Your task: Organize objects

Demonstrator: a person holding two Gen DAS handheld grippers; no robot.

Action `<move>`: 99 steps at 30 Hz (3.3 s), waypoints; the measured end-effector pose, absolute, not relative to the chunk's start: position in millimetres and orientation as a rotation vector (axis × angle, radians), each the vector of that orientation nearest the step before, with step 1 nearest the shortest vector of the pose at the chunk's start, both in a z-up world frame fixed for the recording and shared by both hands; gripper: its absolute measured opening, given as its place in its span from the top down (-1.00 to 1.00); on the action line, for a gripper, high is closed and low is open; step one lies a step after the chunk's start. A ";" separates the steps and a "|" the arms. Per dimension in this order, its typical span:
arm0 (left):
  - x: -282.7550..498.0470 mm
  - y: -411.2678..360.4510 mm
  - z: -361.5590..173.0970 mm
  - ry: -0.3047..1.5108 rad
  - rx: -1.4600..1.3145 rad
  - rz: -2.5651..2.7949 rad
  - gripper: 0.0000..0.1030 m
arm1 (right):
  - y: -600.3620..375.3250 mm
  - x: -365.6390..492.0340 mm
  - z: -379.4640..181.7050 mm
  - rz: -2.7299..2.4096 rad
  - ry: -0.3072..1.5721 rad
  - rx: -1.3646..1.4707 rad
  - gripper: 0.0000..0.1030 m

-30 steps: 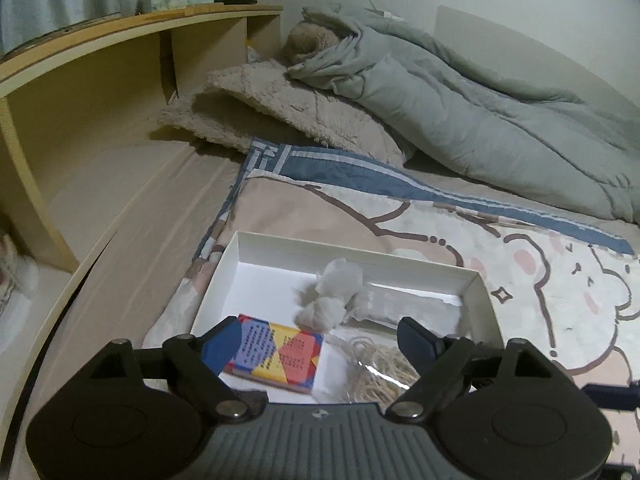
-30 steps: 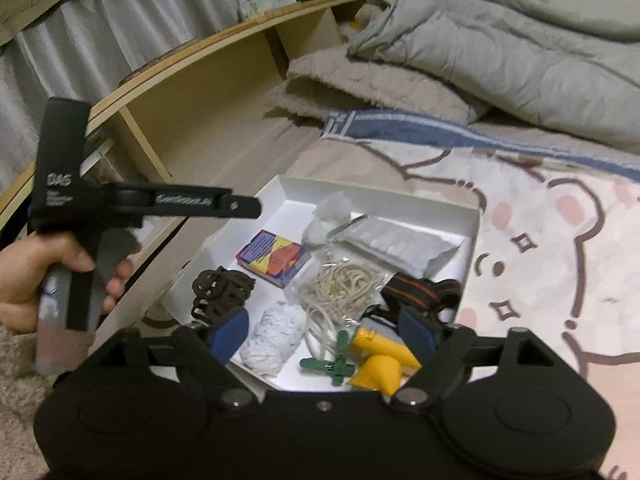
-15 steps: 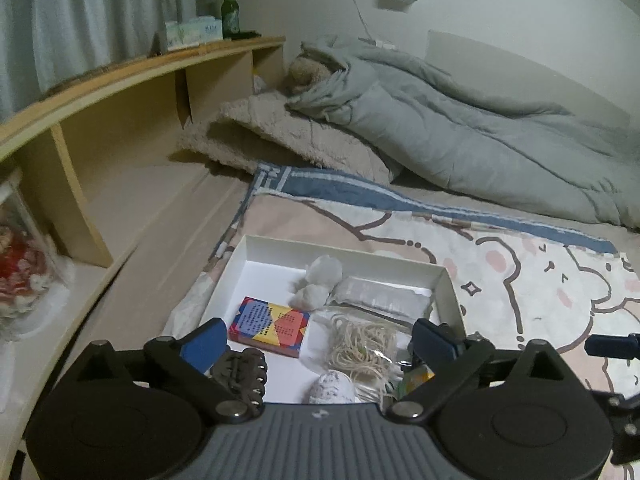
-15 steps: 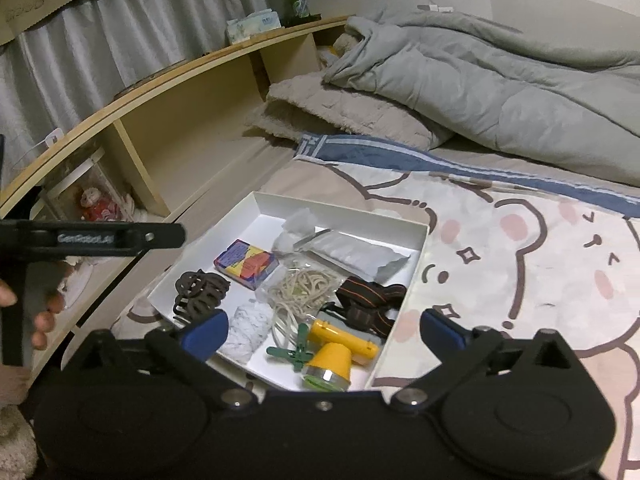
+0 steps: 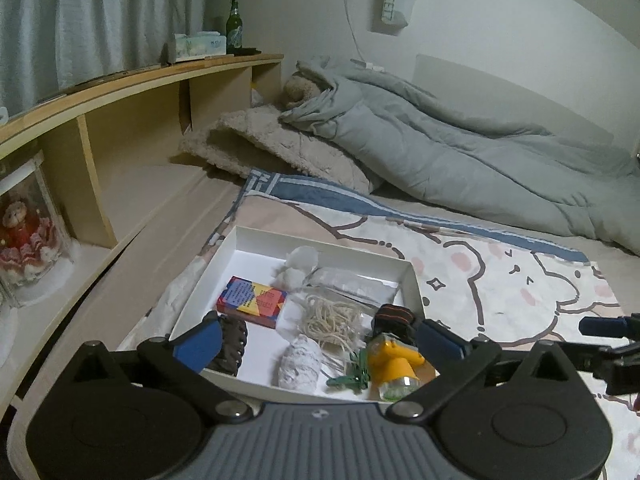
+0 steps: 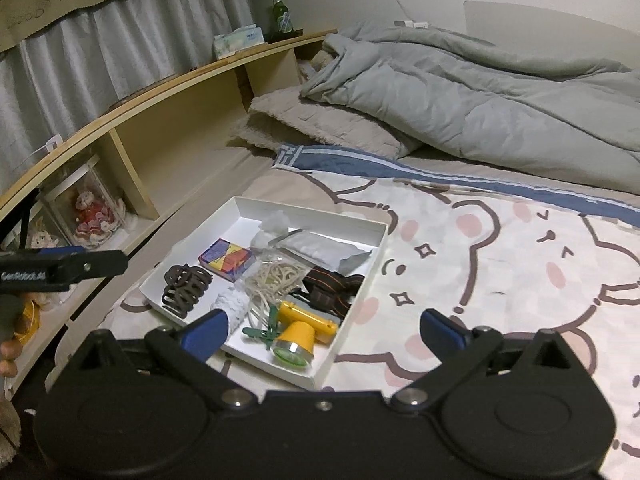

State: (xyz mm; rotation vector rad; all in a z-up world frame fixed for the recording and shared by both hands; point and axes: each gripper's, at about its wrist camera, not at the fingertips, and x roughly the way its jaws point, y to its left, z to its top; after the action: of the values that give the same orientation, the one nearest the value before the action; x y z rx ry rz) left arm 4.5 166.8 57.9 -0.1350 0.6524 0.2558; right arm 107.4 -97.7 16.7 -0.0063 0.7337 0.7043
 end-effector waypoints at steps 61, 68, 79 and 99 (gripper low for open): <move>-32.5 105.5 0.1 0.749 -0.064 0.219 -0.99 | -125.1 72.4 -25.9 0.663 0.840 -0.089 -1.00; -31.4 105.0 -0.6 0.753 -0.065 0.223 -0.99 | -125.3 72.0 -25.5 0.663 0.841 -0.086 -1.00; -31.4 105.0 -0.6 0.752 -0.066 0.224 -0.99 | -125.4 72.3 -25.3 0.663 0.842 -0.082 -1.00; -30.7 104.7 -0.8 0.753 -0.068 0.226 -0.99 | -125.3 72.4 -25.7 0.662 0.849 -0.078 -1.00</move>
State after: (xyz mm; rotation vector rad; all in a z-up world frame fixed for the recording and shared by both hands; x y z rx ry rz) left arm -30.7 104.7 -0.8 -0.0682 0.7526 0.2258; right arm 72.4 -125.3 -25.7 -0.0777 0.8494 0.6625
